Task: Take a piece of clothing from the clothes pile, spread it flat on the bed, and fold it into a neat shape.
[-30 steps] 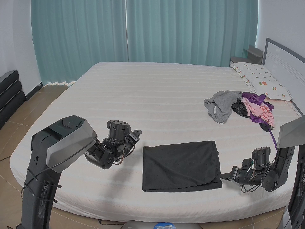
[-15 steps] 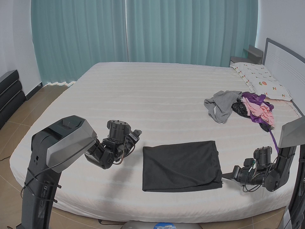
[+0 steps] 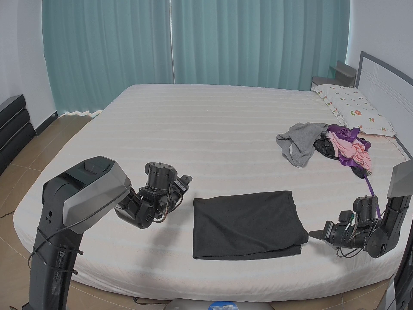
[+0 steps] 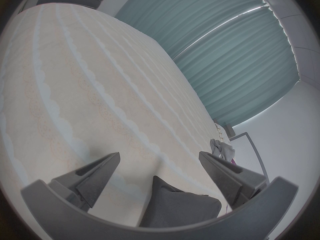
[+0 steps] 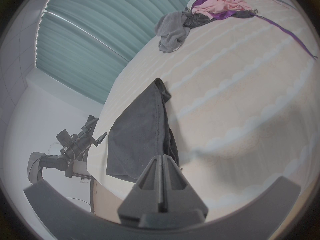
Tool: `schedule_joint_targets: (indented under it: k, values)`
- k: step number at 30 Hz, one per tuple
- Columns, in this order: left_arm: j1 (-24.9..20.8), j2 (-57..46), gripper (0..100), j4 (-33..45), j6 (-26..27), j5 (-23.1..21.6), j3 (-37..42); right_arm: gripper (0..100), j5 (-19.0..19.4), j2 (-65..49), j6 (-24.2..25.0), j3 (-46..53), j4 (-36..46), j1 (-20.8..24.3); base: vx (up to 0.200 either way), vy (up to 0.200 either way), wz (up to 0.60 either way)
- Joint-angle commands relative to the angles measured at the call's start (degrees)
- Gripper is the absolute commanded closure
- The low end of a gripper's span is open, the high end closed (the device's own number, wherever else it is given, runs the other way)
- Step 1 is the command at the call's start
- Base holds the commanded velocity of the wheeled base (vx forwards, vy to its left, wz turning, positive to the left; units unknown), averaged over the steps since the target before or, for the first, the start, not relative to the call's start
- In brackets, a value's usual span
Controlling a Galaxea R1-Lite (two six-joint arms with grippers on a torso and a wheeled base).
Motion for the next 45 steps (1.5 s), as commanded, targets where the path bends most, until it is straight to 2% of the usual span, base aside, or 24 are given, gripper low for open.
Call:
schedule_joint_targets:
  k: [1, 9, 15, 16, 25, 30, 31, 45]
  values:
    - [0.0, 0.1, 0, 0.0, 0.0, 0.0, 0.0, 100, 0.0, -2.5, -0.3, 0.6, 0.4, -1.0, 0.0, 0.0, 0.0]
    - [0.0, 0.1, 0, 0.0, 0.0, 0.0, -0.1, 100, 0.0, -2.1, -3.5, 1.9, 0.4, -1.1, 0.0, 0.0, 0.0]
    - [0.0, 0.1, 0, 0.0, 0.0, 0.0, -0.1, 100, 0.1, 0.5, -3.8, 1.1, 0.1, -0.8, 0.0, 0.0, 0.0]
    - [0.0, 0.1, 0, 0.0, 0.0, 0.0, -0.1, 0, 0.1, 0.7, -3.8, 1.0, 0.3, -0.6, 0.0, 0.0, 0.0]
    - [0.0, 0.1, 0, 0.0, 0.0, 0.0, -0.2, 0, 0.5, 4.8, -2.9, -1.7, -0.3, 0.8, 0.0, 0.0, 0.0]
    - [0.0, 0.1, 0, 0.1, 0.0, 0.0, -0.2, 0, 0.2, 6.8, -0.2, -4.2, -0.3, 2.8, 0.0, 0.0, 0.0]
    - [0.0, 0.1, 0, 0.1, 0.0, 0.0, -0.2, 100, -0.2, 7.3, -0.2, -4.3, -0.3, 3.3, 0.0, 0.0, 0.0]
    - [0.0, 0.1, 0, 0.1, 0.0, 0.0, -0.2, 100, -1.1, 2.5, -0.8, 0.1, -0.3, 1.8, 0.0, 0.0, 0.0]
